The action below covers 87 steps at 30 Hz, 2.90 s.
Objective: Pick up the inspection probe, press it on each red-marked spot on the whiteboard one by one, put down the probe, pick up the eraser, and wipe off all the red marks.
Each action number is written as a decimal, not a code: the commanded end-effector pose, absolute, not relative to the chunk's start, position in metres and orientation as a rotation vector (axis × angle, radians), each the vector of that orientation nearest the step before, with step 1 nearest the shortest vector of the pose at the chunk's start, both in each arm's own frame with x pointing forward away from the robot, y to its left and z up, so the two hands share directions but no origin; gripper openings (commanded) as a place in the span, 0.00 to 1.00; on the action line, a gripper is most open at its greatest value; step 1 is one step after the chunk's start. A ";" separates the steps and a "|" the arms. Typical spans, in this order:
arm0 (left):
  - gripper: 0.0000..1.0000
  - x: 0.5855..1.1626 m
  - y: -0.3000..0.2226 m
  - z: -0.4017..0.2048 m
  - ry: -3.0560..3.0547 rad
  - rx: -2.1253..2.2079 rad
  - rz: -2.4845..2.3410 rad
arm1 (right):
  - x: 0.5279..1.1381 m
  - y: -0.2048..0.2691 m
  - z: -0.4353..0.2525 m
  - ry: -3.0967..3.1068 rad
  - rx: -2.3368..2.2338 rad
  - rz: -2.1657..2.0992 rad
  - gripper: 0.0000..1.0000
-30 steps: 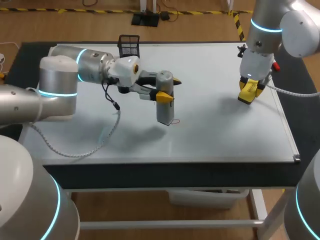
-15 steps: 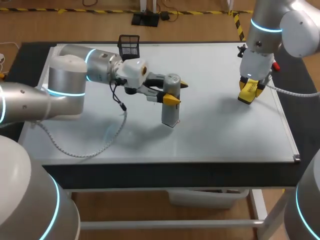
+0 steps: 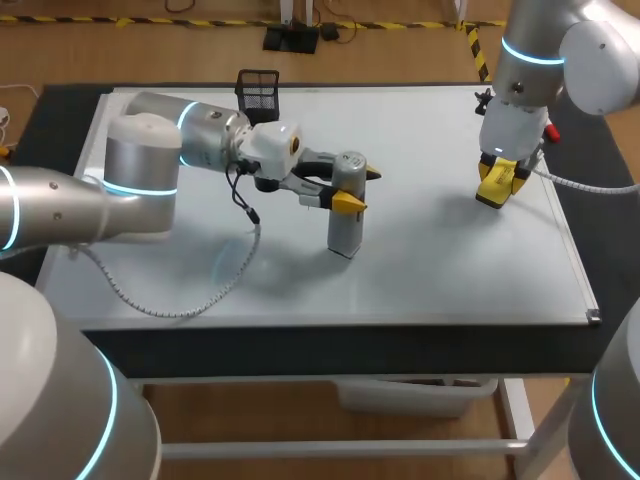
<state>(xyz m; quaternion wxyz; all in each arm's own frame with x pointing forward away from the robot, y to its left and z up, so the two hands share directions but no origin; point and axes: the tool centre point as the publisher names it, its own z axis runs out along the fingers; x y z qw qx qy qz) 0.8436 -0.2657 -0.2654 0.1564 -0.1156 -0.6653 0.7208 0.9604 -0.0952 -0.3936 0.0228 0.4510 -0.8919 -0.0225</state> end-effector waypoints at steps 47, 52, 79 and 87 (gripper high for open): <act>0.00 0.864 -0.269 -0.276 -1.919 -0.319 2.078 | 0.961 -0.096 -0.393 -2.759 1.398 -0.065 0.00; 0.00 0.873 -0.256 -0.258 -1.930 -0.317 2.099 | 0.961 -0.096 -0.393 -2.759 1.398 -0.065 0.00; 0.00 0.948 -0.087 -0.234 -2.139 -0.008 2.284 | 0.961 -0.096 -0.393 -2.759 1.398 -0.065 0.00; 0.00 0.966 -0.027 -0.237 -2.195 0.111 2.323 | 0.961 -0.096 -0.393 -2.759 1.398 -0.065 0.00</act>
